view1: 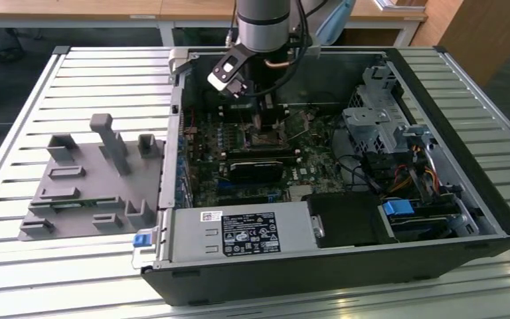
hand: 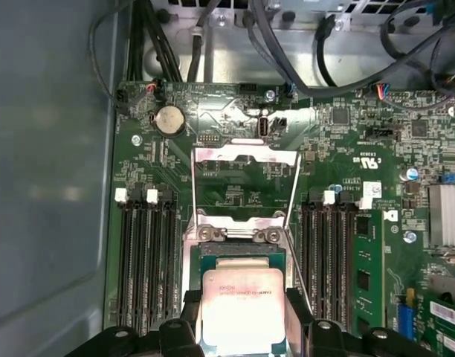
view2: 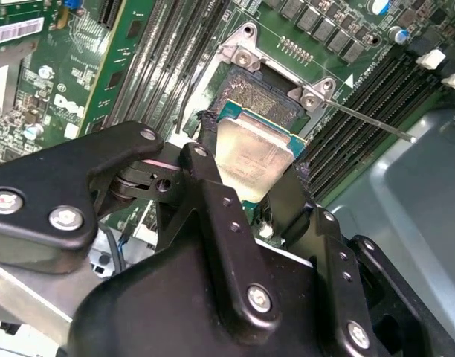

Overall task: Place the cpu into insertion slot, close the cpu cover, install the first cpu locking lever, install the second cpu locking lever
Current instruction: 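Place the cpu into insertion slot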

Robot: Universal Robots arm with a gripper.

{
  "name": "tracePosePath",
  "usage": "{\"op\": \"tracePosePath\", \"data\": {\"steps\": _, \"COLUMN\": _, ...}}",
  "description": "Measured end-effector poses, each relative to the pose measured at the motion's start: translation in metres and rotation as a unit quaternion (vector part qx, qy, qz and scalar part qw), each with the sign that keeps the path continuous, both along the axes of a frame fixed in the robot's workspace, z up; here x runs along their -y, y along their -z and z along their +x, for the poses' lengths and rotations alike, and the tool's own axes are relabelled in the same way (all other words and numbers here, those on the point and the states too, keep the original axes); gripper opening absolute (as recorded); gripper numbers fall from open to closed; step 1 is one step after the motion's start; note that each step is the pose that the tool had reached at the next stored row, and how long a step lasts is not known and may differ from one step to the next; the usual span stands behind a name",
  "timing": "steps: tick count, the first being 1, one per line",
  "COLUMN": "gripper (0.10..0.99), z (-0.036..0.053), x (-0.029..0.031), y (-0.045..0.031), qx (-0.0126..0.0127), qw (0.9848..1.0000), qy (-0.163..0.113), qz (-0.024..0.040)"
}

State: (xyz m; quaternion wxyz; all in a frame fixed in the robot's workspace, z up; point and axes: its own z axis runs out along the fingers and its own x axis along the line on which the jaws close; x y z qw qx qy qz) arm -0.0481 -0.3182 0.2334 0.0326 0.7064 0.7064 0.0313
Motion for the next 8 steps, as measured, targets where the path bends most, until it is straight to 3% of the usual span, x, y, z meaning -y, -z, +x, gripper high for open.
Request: {"op": "tracePosePath", "data": {"steps": 8, "gripper": 0.525, "z": -0.0008, "x": -0.0004, "y": 0.0097, "qx": 0.0, "qw": 1.0, "qy": 0.008, "qz": 0.0}}
